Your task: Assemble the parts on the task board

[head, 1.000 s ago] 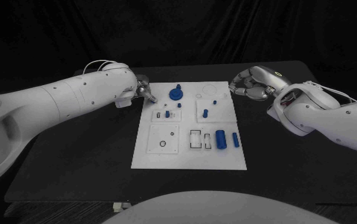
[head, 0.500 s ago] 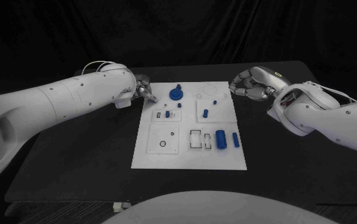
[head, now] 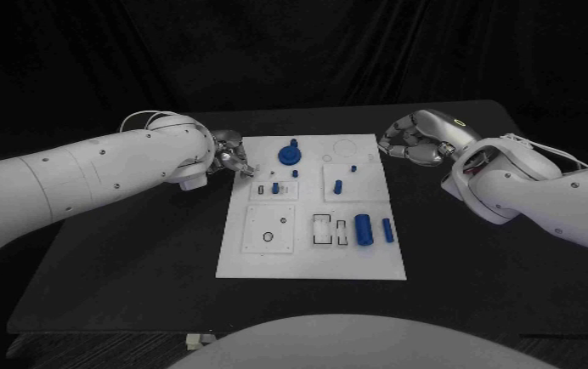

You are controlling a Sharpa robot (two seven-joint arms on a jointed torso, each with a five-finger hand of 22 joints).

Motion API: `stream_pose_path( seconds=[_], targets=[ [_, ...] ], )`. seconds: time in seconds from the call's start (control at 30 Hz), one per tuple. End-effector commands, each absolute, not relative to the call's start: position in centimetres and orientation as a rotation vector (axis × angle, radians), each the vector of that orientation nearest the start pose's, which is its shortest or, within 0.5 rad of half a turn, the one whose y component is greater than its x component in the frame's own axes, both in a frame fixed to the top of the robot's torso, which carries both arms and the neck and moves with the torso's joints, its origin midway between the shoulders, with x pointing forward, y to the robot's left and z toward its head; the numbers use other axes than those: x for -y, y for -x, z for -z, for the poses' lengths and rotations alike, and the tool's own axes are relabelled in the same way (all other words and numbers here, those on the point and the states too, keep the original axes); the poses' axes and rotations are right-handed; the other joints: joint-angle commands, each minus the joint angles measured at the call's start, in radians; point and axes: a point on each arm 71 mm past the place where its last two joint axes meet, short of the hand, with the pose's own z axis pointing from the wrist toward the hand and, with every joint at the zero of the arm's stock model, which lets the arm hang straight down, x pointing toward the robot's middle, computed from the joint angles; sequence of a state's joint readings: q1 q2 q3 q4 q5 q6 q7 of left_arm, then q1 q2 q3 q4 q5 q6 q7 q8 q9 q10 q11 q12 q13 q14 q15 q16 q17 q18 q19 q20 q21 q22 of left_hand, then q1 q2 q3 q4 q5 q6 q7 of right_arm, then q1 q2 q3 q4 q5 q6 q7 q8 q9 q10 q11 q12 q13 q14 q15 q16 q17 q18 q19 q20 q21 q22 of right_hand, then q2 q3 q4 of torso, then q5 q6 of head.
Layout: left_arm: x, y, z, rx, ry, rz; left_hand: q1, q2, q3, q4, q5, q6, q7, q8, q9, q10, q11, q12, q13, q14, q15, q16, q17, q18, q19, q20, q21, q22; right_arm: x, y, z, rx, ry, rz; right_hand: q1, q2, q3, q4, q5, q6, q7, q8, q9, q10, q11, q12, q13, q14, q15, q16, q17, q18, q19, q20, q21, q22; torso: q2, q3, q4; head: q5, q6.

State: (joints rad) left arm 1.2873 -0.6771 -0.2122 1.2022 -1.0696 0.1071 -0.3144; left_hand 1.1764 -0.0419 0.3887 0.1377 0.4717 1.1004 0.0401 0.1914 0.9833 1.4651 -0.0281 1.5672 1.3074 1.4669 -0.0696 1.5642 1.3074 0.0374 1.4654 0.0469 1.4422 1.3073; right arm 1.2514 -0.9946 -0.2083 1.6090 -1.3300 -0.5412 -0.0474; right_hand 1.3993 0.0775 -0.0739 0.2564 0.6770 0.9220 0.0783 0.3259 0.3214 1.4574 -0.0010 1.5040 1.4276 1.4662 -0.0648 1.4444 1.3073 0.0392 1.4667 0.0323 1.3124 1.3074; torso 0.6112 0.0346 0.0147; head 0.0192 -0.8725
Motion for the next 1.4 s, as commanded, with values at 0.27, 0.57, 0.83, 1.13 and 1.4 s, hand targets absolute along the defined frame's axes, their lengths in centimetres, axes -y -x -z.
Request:
stream_pose_path(
  seconds=[0.27,0.57,0.83,1.13,1.4],
  targets=[
    [-22.7,-50.4,25.0,-2.389,0.299,0.427,-0.004,-0.006,0.040,-0.028,-0.006,0.005,-0.010,-0.002,0.001,0.106,-0.005,0.004,0.263,0.104,-0.003,0.007,0.263,0.002,-0.006,-0.005,-0.010,0.207,25.7,-45.2,20.5,-1.614,-0.012,-0.621,0.009,0.002,0.004,0.001,0.004,0.009,0.001,-0.004,-0.001,0.036,-0.001,-0.007,-0.004,0.057,-0.004,-0.005,0.006,0.018,0.012,0.008,-0.004,0.187,-0.001,0.0009,0.0003,0.005,0.000],
    [-22.4,-50.0,25.1,-2.411,0.301,0.434,-0.004,-0.006,0.041,-0.028,-0.007,0.005,-0.010,-0.002,0.002,0.106,-0.005,0.004,0.263,0.104,-0.003,0.007,0.263,0.002,-0.006,-0.005,-0.010,0.208,25.7,-45.1,20.7,-1.618,-0.013,-0.623,0.010,0.002,0.005,0.000,0.004,0.009,0.001,-0.005,-0.001,0.036,-0.001,-0.007,-0.004,0.057,-0.004,-0.005,0.006,0.018,0.011,0.008,-0.005,0.187,-0.001,-0.0008,0.0006,0.003,0.000],
    [-21.9,-50.0,25.2,-2.412,0.300,0.434,-0.004,-0.004,0.043,-0.029,-0.008,0.004,-0.010,-0.003,0.002,0.106,-0.005,0.004,0.263,0.104,-0.003,0.007,0.263,0.002,-0.006,-0.005,-0.011,0.207,25.7,-45.1,20.9,-1.621,-0.013,-0.624,0.010,0.002,0.005,0.000,0.004,0.009,0.001,-0.005,-0.001,0.036,-0.001,-0.007,-0.004,0.057,-0.004,-0.005,0.006,0.018,0.011,0.008,-0.005,0.187,0.000,0.0000,-0.0013,0.004,0.000],
    [-21.0,-50.3,25.4,-2.419,0.284,0.439,-0.006,-0.001,0.049,-0.028,-0.012,0.002,-0.008,-0.003,0.002,0.106,-0.004,0.004,0.263,0.104,-0.002,0.007,0.263,0.003,-0.008,-0.005,-0.014,0.207,25.7,-45.1,21.0,-1.623,-0.011,-0.625,0.011,0.002,0.006,-0.001,0.004,0.009,0.001,-0.005,-0.001,0.036,-0.001,-0.007,-0.005,0.057,-0.004,-0.005,0.006,0.018,0.012,0.008,-0.004,0.187,0.001,0.0004,-0.0008,0.006,0.000],
    [-20.7,-50.5,25.6,-2.426,0.281,0.434,-0.007,0.001,0.054,-0.029,-0.021,0.000,-0.007,-0.004,0.003,0.106,-0.003,0.004,0.263,0.104,-0.001,0.007,0.263,0.003,-0.010,-0.004,-0.016,0.206,25.6,-45.1,21.0,-1.624,-0.010,-0.627,0.011,0.002,0.006,-0.001,0.004,0.009,0.001,-0.005,-0.001,0.036,-0.001,-0.007,-0.005,0.057,-0.004,-0.005,0.006,0.018,0.012,0.008,-0.004,0.187,0.001,-0.0001,-0.0006,0.007,0.000]
  ],
)
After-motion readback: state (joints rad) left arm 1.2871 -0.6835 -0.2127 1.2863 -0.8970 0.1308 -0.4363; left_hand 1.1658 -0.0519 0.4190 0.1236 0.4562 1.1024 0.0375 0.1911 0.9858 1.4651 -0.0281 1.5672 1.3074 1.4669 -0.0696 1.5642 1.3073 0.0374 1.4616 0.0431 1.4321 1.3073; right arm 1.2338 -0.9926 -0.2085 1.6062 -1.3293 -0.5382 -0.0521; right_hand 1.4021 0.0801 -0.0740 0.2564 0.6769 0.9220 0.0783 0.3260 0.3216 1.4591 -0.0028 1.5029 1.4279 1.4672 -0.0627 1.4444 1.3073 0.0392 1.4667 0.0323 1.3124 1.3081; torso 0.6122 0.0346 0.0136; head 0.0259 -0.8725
